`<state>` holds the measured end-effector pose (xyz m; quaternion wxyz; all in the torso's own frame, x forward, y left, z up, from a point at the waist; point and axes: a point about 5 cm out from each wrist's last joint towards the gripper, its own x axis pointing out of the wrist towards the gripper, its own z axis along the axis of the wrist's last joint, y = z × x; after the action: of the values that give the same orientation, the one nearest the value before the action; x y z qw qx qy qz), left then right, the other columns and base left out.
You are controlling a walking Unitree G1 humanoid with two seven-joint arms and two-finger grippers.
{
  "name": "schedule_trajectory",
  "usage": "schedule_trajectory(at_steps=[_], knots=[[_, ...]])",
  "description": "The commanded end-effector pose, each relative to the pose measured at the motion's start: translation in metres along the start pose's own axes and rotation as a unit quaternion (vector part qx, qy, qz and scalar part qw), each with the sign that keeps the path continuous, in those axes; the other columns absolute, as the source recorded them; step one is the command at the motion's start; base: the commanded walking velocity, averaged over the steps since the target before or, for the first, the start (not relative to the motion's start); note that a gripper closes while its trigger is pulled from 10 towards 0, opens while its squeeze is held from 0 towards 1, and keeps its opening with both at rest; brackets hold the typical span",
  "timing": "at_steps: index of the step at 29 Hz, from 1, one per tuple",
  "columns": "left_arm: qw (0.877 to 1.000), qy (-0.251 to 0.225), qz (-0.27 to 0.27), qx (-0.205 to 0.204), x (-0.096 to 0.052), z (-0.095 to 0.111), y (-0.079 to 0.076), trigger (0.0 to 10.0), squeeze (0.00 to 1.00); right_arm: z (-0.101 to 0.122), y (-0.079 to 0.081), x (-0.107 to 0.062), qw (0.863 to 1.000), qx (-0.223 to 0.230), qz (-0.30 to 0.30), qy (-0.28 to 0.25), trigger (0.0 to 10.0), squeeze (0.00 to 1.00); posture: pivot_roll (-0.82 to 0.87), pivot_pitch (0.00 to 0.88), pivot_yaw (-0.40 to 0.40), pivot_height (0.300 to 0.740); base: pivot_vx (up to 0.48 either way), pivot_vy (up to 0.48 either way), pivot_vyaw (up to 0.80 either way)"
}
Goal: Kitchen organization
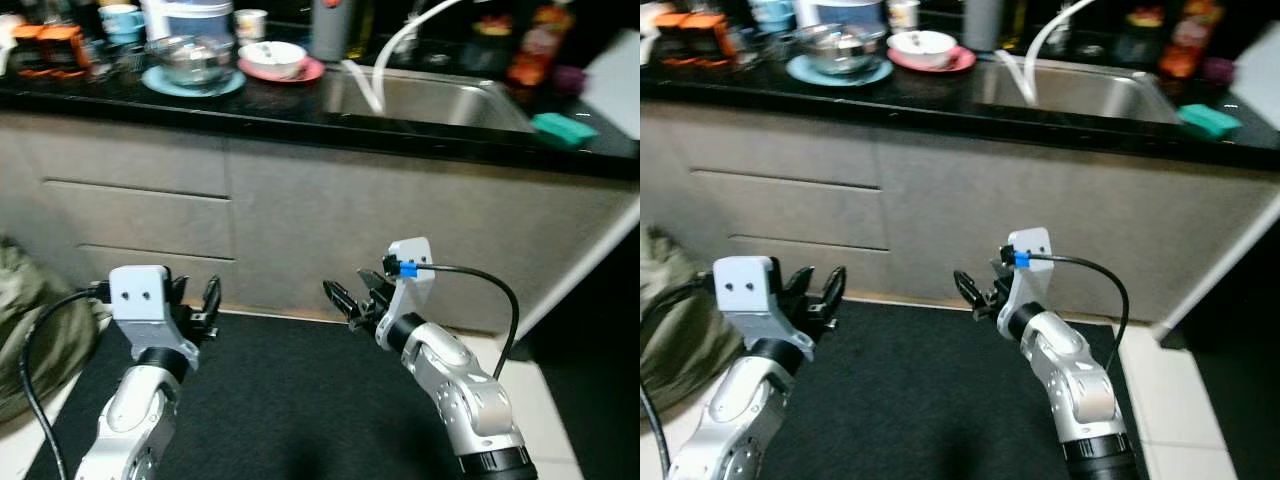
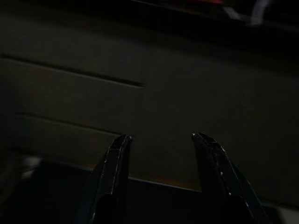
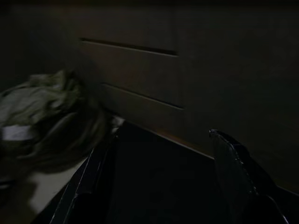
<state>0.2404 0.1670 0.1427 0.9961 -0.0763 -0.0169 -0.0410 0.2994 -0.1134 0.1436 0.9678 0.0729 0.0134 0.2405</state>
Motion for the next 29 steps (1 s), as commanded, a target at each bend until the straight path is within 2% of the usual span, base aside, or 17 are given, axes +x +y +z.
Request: schedule_trajectory(at_steps=[1, 2, 4, 8, 13, 14, 16, 20, 24, 29], knots=[[1.0, 0.006, 0.006, 0.008, 0.002, -0.002, 0.002, 10.0, 0.0, -0.002, -0.003, 0.0, 1.0, -0.001, -0.01, 0.0, 10.0, 0.0, 0.08, 0.005, -0.034, 0.74, 0.0, 0.0, 0.78], [0.999, 0.007, 0.027, 0.034, 0.006, -0.001, 0.007, 10.0, 0.0, -0.002, -0.004, 0.001, 1.0, 0.002, -0.014, -0.004, 10.0, 0.0, 0.07, 0.007, -0.027, 0.74, 0.0, 0.0, 0.78], [0.998, 0.007, 0.037, 0.048, 0.008, -0.001, 0.01, 10.0, 0.0, -0.002, -0.004, 0.002, 1.0, 0.003, -0.016, -0.006, 10.0, 0.0, 0.07, 0.007, -0.027, 0.74, 0.0, 0.0, 0.78], [0.998, 0.013, 0.05, 0.047, 0.01, -0.003, 0.019, 10.0, 0.0, 0.0, -0.01, 0.004, 0.999, 0.015, -0.042, -0.015, 10.0, 0.0, 0.07, 0.014, -0.014, 0.74, 0.0, 0.0, 0.74], [0.996, 0.023, 0.066, 0.046, 0.006, -0.005, 0.031, 10.0, 0.0, 0.006, -0.035, 0.005, 0.992, 0.042, -0.116, -0.034, 10.0, 0.0, 0.07, 0.024, -0.008, 0.74, 0.0, 0.0, 0.0], [0.996, 0.023, 0.066, 0.046, 0.006, -0.005, 0.031, 10.0, 0.0, 0.006, -0.035, 0.005, 0.992, 0.042, -0.116, -0.034, 10.0, 0.0, 0.07, 0.024, -0.008, 0.74, 0.0, 0.0, 0.0], [0.996, 0.022, 0.071, 0.048, 0.006, -0.004, 0.038, 10.0, 0.0, 0.01, -0.049, 0.004, 0.988, 0.043, -0.141, -0.042, 10.0, 0.0, 0.08, 0.029, -0.005, 0.74, 0.0, 0.0, 0.0], [0.995, 0.018, 0.076, 0.059, 0.007, -0.002, 0.046, 10.0, 0.0, 0.018, -0.065, 0.002, 0.984, 0.035, -0.164, -0.053, 10.0, 0.0, 0.07, 0.029, -0.001, 0.74, 0.0, 0.0, 0.0], [0.996, 0.022, 0.074, 0.052, 0.008, -0.004, 0.045, 10.0, 0.0, 0.02, -0.07, 0.002, 0.983, 0.035, -0.173, -0.058, 10.0, 0.0, 0.07, 0.03, 0.006, 0.74, 0.216, 0.0, 0.0], [0.997, 0.025, 0.065, 0.034, 0.01, -0.006, 0.037, 10.0, 0.0, 0.018, -0.065, 0.004, 0.984, 0.039, -0.167, -0.059, 10.0, 0.0, 0.07, 0.03, 0.01, 0.74, 0.336, 0.0, 0.0]])
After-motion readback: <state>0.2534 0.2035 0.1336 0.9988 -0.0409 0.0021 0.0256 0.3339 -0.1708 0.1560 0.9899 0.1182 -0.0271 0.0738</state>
